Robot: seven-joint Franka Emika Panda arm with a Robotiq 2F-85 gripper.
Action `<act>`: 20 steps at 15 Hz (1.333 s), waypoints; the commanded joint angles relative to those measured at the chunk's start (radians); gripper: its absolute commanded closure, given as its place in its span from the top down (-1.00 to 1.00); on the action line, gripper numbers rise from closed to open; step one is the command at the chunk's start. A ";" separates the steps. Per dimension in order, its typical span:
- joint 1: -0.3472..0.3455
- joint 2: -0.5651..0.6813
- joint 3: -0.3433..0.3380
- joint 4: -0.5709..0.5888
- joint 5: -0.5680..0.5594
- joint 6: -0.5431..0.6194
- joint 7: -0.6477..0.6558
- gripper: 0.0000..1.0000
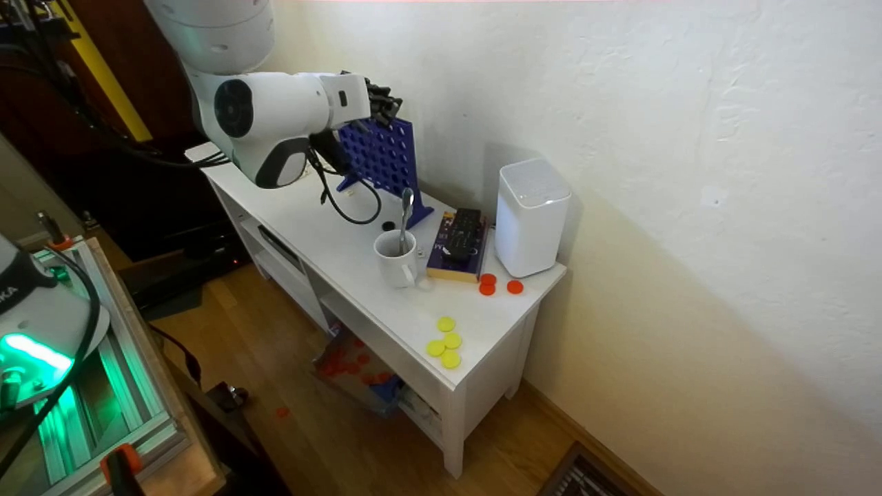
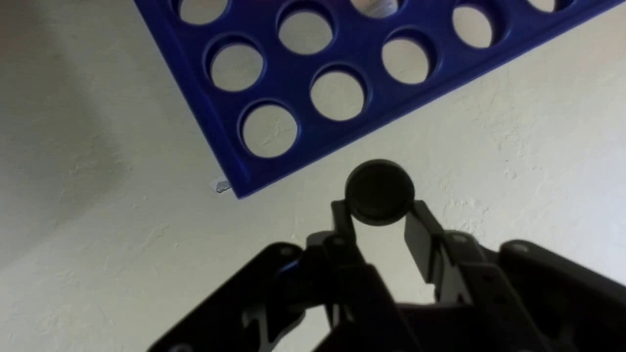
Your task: Put one dark blue circle inside the blue object
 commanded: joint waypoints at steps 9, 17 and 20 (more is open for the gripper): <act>-0.140 0.143 0.124 0.009 -0.097 0.029 -0.237 -0.84; -0.150 0.203 0.132 -0.004 -0.098 0.029 -0.337 -0.84; -0.167 0.226 0.150 -0.004 -0.107 0.030 -0.374 -0.84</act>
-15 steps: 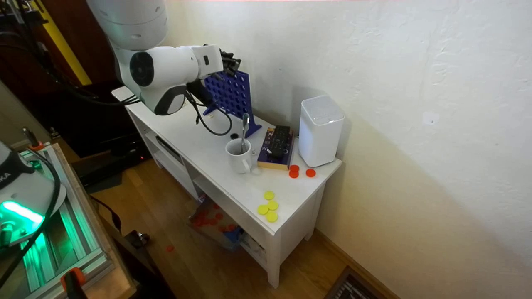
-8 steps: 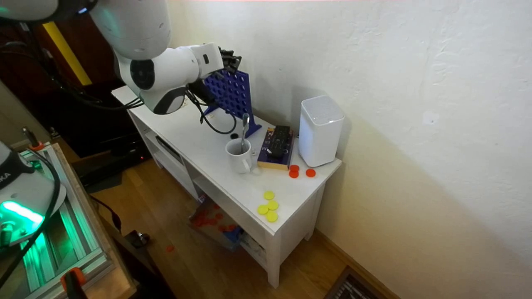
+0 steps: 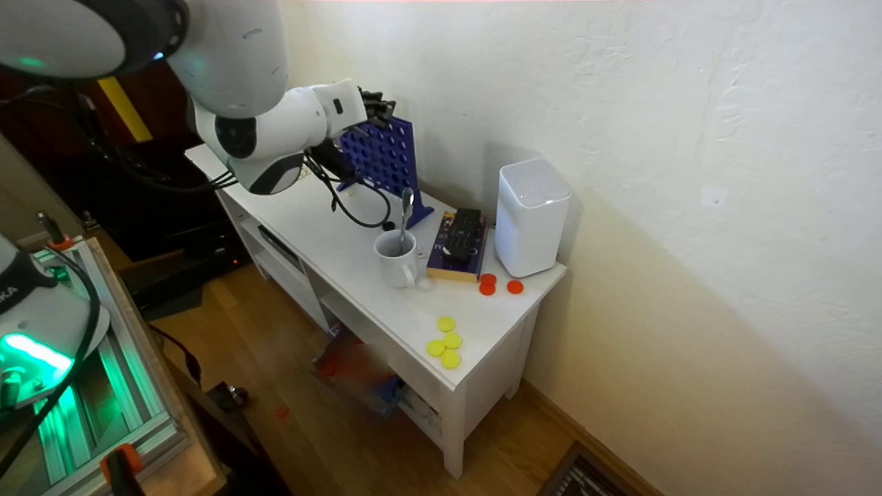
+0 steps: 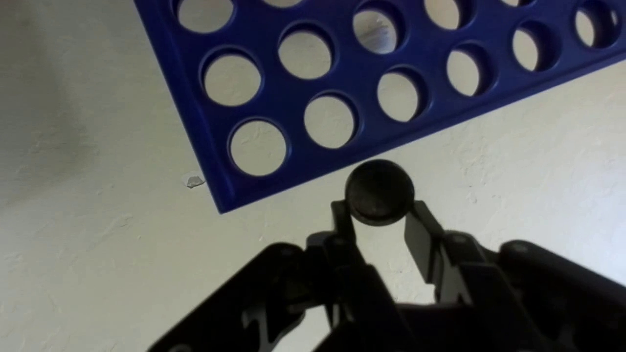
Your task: Put one dark blue circle inside the blue object
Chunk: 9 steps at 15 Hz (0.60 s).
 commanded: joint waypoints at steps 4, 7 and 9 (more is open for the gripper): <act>-0.062 0.090 0.052 0.002 -0.047 0.022 -0.104 -0.84; -0.096 0.129 0.085 0.004 -0.047 0.022 -0.150 -0.84; -0.121 0.159 0.110 0.004 -0.044 0.022 -0.176 -0.84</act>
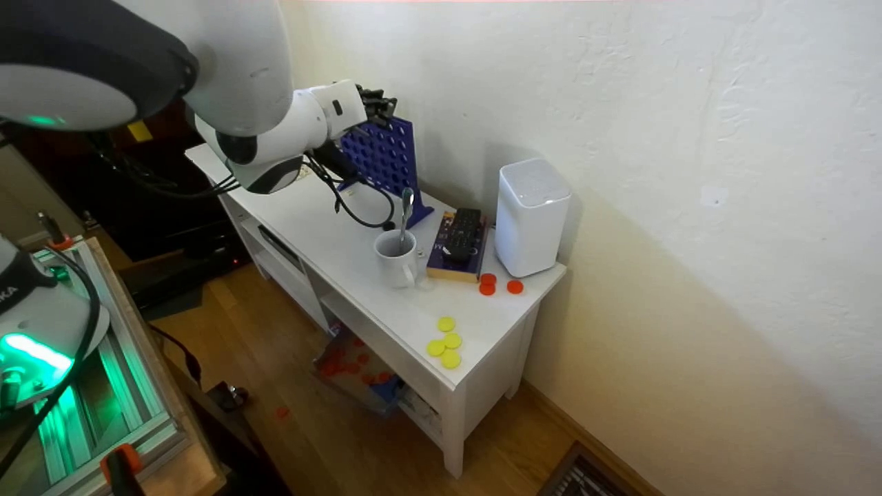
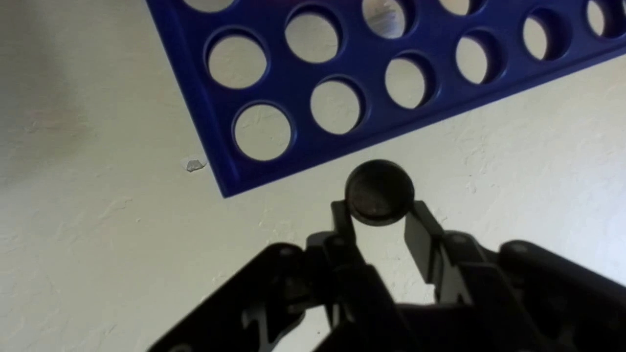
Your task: Put one dark blue circle inside the blue object
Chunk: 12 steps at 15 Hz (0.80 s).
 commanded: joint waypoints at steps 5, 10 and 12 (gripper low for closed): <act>-0.066 0.134 0.070 0.005 -0.022 0.021 -0.122 -0.84; -0.080 0.196 0.090 0.010 -0.024 0.021 -0.191 -0.84; -0.100 0.227 0.110 0.013 -0.026 0.017 -0.227 -0.84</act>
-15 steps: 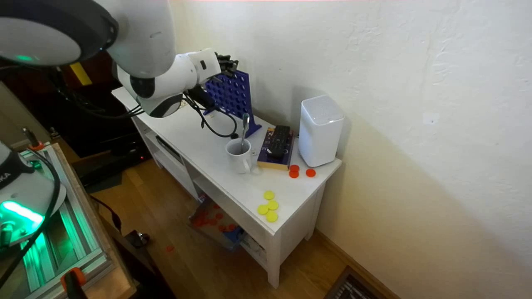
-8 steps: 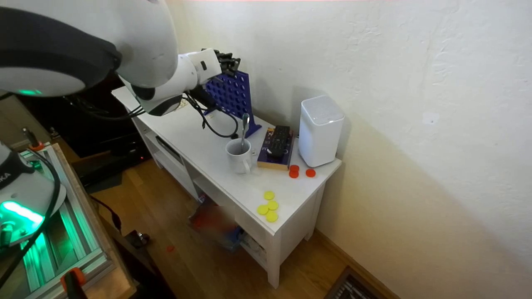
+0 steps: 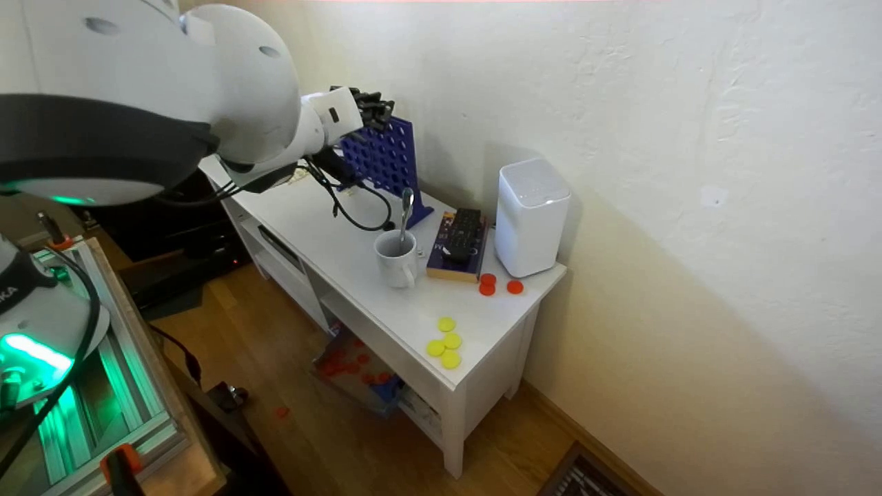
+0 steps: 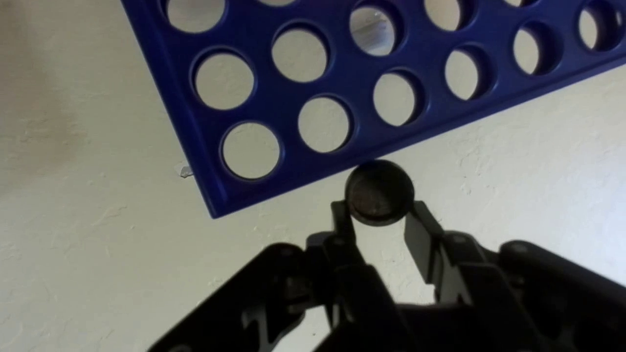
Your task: Put one dark blue circle inside the blue object
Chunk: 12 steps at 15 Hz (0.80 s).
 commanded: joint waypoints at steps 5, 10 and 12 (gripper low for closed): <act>-0.077 0.151 0.071 0.013 -0.024 0.017 -0.157 -0.84; -0.094 0.202 0.088 0.010 -0.027 0.017 -0.224 -0.84; -0.091 0.210 0.087 0.007 -0.028 0.016 -0.238 -0.84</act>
